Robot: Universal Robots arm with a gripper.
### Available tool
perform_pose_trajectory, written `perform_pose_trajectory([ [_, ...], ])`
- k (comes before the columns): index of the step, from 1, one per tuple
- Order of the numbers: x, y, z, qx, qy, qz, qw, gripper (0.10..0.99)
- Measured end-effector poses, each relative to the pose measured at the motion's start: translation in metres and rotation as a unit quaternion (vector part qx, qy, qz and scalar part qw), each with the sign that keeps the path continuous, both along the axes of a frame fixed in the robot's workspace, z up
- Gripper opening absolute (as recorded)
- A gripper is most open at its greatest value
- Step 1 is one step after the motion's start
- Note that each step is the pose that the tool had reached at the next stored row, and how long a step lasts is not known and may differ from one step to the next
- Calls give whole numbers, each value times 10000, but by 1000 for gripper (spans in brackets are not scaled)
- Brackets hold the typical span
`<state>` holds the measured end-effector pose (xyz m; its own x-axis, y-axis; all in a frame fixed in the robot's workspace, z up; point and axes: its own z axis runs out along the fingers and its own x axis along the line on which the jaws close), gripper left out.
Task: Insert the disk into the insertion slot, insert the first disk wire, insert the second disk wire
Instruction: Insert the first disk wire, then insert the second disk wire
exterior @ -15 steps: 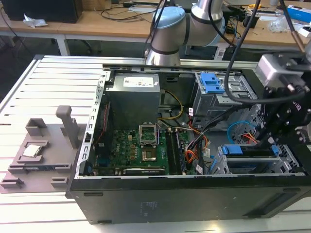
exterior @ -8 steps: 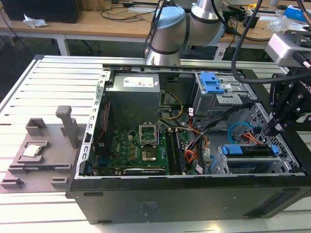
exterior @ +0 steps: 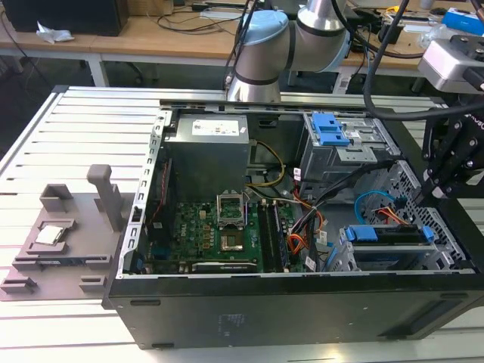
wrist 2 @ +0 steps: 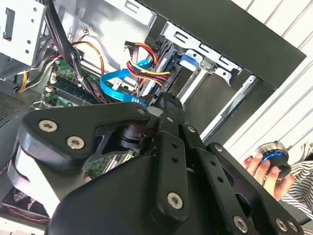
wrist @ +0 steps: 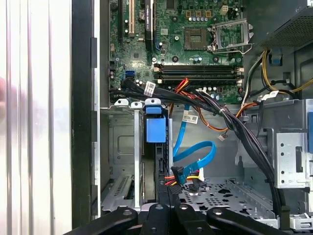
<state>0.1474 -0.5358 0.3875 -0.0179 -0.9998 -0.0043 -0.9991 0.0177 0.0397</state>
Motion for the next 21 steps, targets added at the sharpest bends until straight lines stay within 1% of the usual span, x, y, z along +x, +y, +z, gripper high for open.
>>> perform_pose_trajectory([
  [11,0,0,4,0,0,0,10000,114],
  [12,0,0,4,0,0,0,10000,169],
  [13,0,0,5,0,0,0,10000,294],
  [14,0,0,5,0,0,0,10000,294],
  [15,0,0,5,0,0,0,10000,361],
  [16,-1,7,7,-2,0,1,10000,361],
  [17,-17,37,-13,1,0,56,10000,361],
  [18,-24,56,-30,1,0,170,9999,361],
  [21,-35,82,-53,1,-1,306,9995,361],
])
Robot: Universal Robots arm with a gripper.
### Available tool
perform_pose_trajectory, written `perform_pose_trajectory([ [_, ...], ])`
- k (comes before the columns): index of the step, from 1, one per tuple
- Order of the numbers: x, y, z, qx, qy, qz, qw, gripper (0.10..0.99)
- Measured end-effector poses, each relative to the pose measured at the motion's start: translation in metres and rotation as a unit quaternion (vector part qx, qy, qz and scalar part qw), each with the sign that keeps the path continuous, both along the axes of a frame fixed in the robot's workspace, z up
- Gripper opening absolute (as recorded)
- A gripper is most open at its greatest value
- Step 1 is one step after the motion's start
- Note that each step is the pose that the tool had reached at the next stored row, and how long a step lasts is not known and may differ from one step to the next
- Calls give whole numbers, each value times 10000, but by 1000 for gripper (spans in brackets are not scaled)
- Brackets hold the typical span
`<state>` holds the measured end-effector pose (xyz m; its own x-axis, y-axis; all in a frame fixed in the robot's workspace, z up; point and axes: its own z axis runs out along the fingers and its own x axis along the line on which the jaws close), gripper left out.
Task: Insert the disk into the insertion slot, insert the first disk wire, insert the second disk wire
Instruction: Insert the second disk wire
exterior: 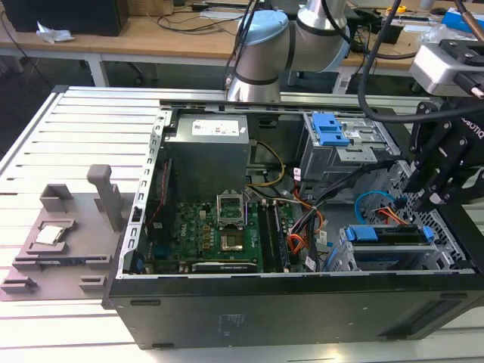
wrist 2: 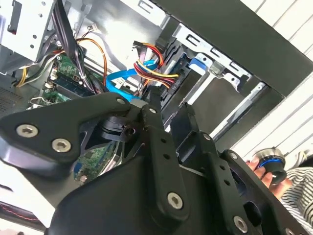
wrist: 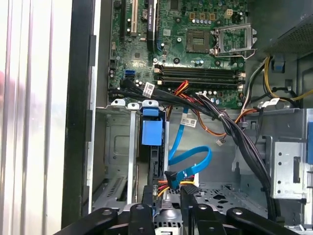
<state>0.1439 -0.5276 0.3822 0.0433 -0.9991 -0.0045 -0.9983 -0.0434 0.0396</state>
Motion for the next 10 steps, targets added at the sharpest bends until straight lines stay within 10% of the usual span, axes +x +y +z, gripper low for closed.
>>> perform_pose_trajectory([
  [10,-165,44,-93,2,0,272,9996,361],
])
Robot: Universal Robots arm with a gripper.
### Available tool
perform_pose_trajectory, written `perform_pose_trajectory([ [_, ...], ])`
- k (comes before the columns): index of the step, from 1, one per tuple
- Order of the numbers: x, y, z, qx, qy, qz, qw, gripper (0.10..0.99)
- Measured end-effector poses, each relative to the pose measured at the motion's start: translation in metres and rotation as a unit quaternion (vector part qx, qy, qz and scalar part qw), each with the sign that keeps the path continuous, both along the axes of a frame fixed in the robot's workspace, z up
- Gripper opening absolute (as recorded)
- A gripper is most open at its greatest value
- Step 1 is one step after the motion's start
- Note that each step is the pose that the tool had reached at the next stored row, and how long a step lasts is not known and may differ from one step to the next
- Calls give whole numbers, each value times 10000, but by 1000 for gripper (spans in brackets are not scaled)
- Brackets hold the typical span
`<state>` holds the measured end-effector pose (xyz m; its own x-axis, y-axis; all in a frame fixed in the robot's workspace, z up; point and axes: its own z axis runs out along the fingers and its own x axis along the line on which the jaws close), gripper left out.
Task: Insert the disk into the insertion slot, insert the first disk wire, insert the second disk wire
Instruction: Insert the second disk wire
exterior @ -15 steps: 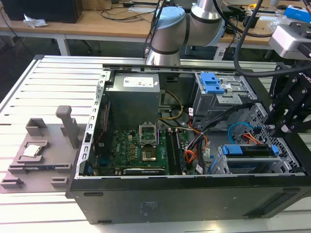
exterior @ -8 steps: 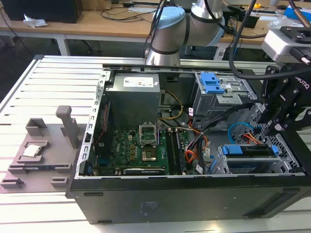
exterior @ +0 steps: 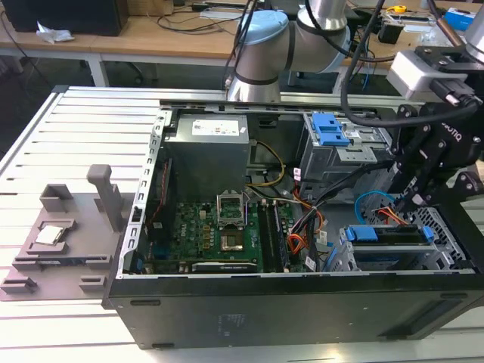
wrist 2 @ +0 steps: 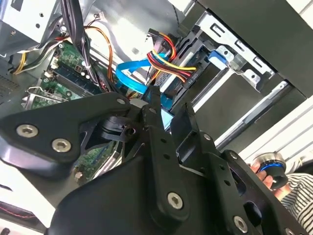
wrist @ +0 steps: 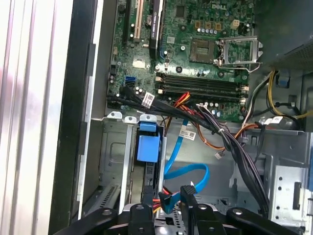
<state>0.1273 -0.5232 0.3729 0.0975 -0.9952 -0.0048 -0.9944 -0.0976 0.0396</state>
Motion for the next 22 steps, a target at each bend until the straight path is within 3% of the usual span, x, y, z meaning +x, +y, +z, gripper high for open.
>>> perform_pose_trajectory([
  [6,-1,0,-20,-2,0,99,10000,361],
  [8,-1,0,-20,-2,0,110,9999,165],
  [12,-1,-6,-21,-1,0,122,9999,161],
  [15,-2,-109,-30,-2,0,123,9999,161],
  [17,-2,-156,-74,0,0,123,9999,161],
  [22,-2,-161,-181,11,0,121,9999,161],
])
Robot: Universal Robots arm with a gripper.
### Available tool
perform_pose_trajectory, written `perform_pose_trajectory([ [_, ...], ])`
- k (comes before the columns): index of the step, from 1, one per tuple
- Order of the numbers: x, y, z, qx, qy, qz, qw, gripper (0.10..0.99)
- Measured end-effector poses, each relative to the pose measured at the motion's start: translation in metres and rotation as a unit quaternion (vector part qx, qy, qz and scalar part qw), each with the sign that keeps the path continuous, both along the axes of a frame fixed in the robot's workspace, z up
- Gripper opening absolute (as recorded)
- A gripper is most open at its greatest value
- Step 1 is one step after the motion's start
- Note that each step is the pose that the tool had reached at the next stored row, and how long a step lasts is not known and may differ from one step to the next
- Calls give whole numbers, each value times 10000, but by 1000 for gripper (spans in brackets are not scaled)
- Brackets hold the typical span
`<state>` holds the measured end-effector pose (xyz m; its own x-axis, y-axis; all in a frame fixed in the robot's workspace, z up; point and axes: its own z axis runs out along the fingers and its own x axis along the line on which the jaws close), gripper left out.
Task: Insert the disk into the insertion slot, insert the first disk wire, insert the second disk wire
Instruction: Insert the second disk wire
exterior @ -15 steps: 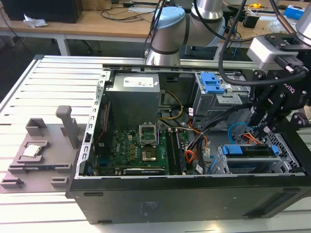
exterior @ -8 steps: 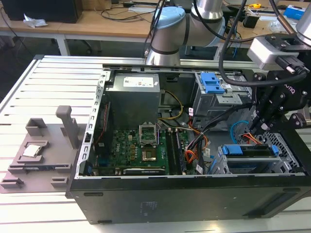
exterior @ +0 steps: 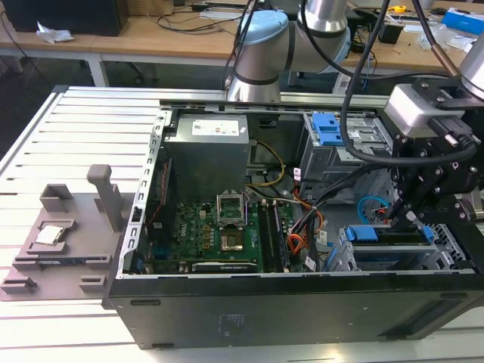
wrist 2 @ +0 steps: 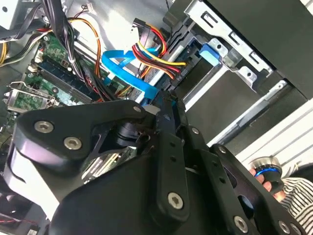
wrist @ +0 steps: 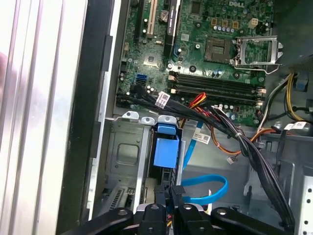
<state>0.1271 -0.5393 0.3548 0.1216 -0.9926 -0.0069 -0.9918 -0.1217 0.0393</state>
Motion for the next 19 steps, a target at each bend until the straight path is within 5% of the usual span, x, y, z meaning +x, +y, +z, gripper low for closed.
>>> perform_pose_trajectory([
  [19,20,25,-131,12,0,-71,10000,161],
])
